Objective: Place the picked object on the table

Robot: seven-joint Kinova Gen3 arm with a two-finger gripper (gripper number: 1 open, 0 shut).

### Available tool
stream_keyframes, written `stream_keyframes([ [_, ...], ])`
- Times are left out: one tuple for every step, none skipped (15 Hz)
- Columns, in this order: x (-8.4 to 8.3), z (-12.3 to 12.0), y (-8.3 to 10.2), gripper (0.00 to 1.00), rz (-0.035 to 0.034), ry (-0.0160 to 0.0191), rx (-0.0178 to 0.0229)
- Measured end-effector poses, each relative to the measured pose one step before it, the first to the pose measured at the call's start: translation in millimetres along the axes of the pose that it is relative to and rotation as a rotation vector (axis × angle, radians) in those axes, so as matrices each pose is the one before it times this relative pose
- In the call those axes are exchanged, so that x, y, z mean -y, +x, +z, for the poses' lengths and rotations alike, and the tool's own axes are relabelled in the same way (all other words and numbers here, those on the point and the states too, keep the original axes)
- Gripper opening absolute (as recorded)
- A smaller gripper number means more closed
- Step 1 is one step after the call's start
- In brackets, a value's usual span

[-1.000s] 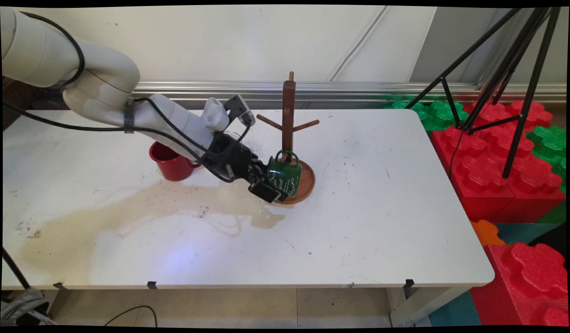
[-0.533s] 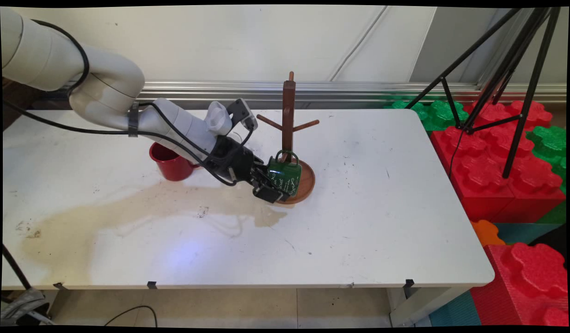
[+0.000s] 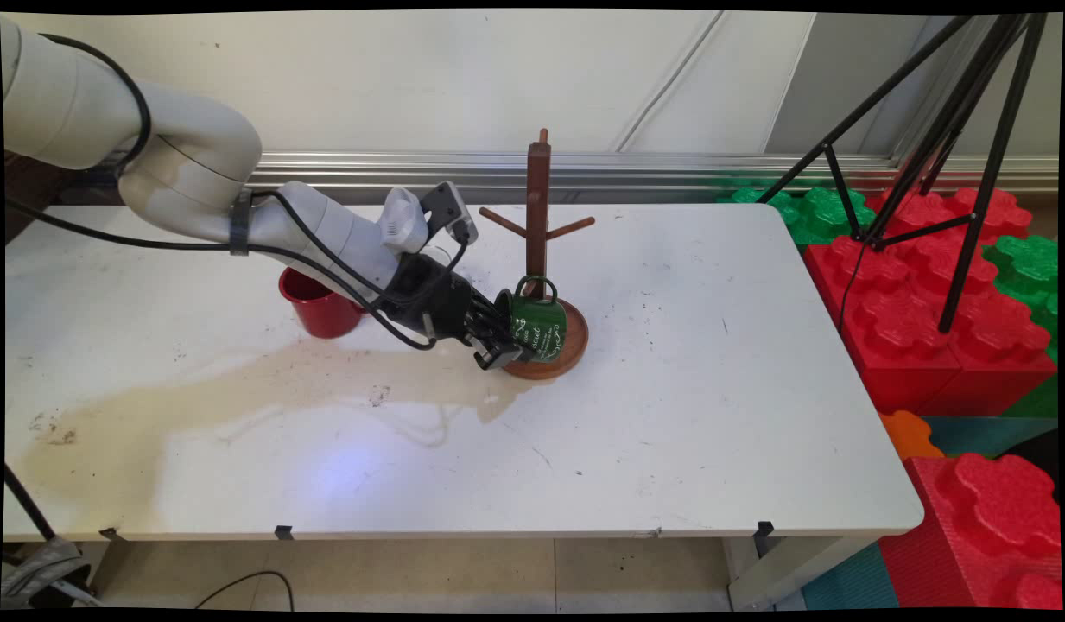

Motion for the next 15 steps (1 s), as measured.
stream_keyframes([
  [-0.49, -1.43, 0.22, 0.0, 0.00272, -0.00004, -0.00117],
  [-0.95, -2.07, 0.22, 0.0, 0.00371, -0.00147, -0.00138],
  [-1.29, -2.99, 0.02, 0.0, 0.00405, -0.00047, -0.00115],
  [-1.52, -2.64, 0.4, 0.0, 0.00428, -0.00206, -0.00018],
  [-1.39, -2.33, 0.14, 0.0, 0.0033, -0.00185, -0.00015],
  [-1.84, -2.81, 0.31, 0.0, 0.00388, -0.00283, -0.00066],
  [-1.91, -2.7, 0.26, 0.0, 0.00381, -0.00299, -0.00121],
  [-1.73, -2.08, 0.45, 0.0, 0.00361, -0.00302, -0.00118],
  [-2.08, -2.26, 0.66, 0.0, 0.00394, -0.00375, -0.00147],
  [-2.15, -2.46, 0.52, 0.0, 0.00323, -0.00321, -0.00168],
  [-1.81, -1.99, 0.61, 0.0, 0.00261, -0.00286, -0.00158],
  [-1.53, -1.55, 0.74, 0.0, 0.00287, -0.00239, -0.00143],
  [-1.49, -1.7, 0.62, 0.0, 0.00127, -0.00138, -0.00196],
  [-2.18, -2.69, 0.78, 0.0, 0.0018, 0.00013, -0.00331],
  [-1.93, -3.11, 0.91, 0.0, 0.00148, 0.00289, -0.00408],
])
